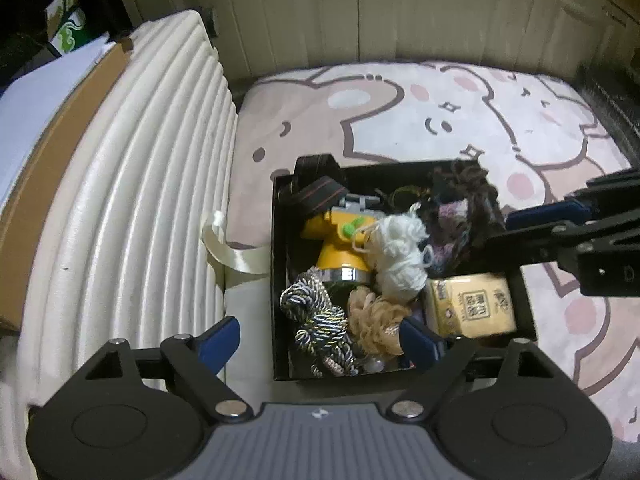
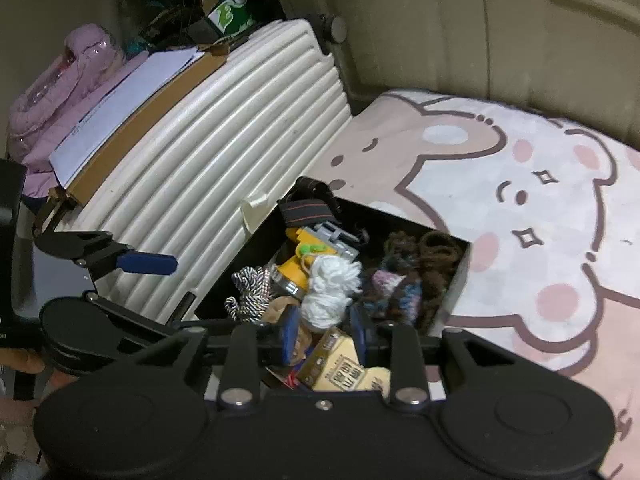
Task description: Organize objects
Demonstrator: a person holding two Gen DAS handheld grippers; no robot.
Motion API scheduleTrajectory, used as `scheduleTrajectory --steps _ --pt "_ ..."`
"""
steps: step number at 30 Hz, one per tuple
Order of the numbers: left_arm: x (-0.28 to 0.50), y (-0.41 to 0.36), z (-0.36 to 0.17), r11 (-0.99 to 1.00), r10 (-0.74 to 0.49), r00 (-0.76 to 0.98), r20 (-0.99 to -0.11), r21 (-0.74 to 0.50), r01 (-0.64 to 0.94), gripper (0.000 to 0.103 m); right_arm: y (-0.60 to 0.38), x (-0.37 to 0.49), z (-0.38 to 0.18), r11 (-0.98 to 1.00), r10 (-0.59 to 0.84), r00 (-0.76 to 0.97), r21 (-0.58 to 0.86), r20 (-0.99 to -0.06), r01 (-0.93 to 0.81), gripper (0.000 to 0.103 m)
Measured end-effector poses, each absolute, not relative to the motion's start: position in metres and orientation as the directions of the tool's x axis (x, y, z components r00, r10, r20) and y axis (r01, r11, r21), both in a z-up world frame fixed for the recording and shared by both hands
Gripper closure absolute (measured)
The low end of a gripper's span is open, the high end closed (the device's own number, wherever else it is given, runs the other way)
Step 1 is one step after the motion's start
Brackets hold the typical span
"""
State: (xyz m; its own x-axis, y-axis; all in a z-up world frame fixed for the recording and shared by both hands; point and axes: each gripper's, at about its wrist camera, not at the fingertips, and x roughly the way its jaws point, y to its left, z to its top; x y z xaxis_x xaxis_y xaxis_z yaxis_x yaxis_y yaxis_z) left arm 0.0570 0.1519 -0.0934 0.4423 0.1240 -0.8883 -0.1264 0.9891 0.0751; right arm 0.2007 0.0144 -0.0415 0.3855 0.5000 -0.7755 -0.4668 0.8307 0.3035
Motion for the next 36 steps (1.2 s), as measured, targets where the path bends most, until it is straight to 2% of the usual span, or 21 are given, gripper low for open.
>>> scheduleTrajectory --steps 6,8,14,16,23,32,36 --pt "0.048 0.14 -0.073 0.98 0.172 0.486 -0.857 0.098 -0.173 0.011 -0.003 0.19 -0.025 0.851 0.476 0.438 0.272 -0.763 -0.45 0.064" --pt "0.045 0.133 -0.064 0.98 0.171 0.503 -0.847 0.094 -0.176 0.009 -0.008 0.186 -0.016 0.861 0.459 0.463 0.25 -0.758 -0.442 0.051" --pt "0.032 0.118 -0.041 0.976 0.178 0.552 -0.814 0.072 -0.207 0.005 -0.027 0.17 0.007 0.881 0.433 0.522 0.222 -0.735 -0.417 0.029" --pt "0.028 0.115 -0.033 0.971 0.181 0.564 -0.806 0.056 -0.231 0.005 -0.034 0.164 0.012 0.887 0.423 0.533 0.214 -0.733 -0.409 0.025" --pt "0.011 0.097 -0.002 0.957 0.176 0.606 -0.776 -0.008 -0.289 0.005 -0.048 0.143 0.031 0.902 0.39 0.557 0.182 -0.733 -0.392 0.017" --pt "-0.019 0.063 0.033 0.948 0.261 0.636 -0.726 0.068 -0.311 0.002 -0.06 0.111 0.05 0.915 0.357 0.571 0.154 -0.739 -0.373 0.011" --pt "-0.032 0.059 0.046 0.944 0.251 0.65 -0.718 0.034 -0.327 0.001 -0.068 0.097 0.054 0.926 0.33 0.58 0.136 -0.745 -0.352 0.009"
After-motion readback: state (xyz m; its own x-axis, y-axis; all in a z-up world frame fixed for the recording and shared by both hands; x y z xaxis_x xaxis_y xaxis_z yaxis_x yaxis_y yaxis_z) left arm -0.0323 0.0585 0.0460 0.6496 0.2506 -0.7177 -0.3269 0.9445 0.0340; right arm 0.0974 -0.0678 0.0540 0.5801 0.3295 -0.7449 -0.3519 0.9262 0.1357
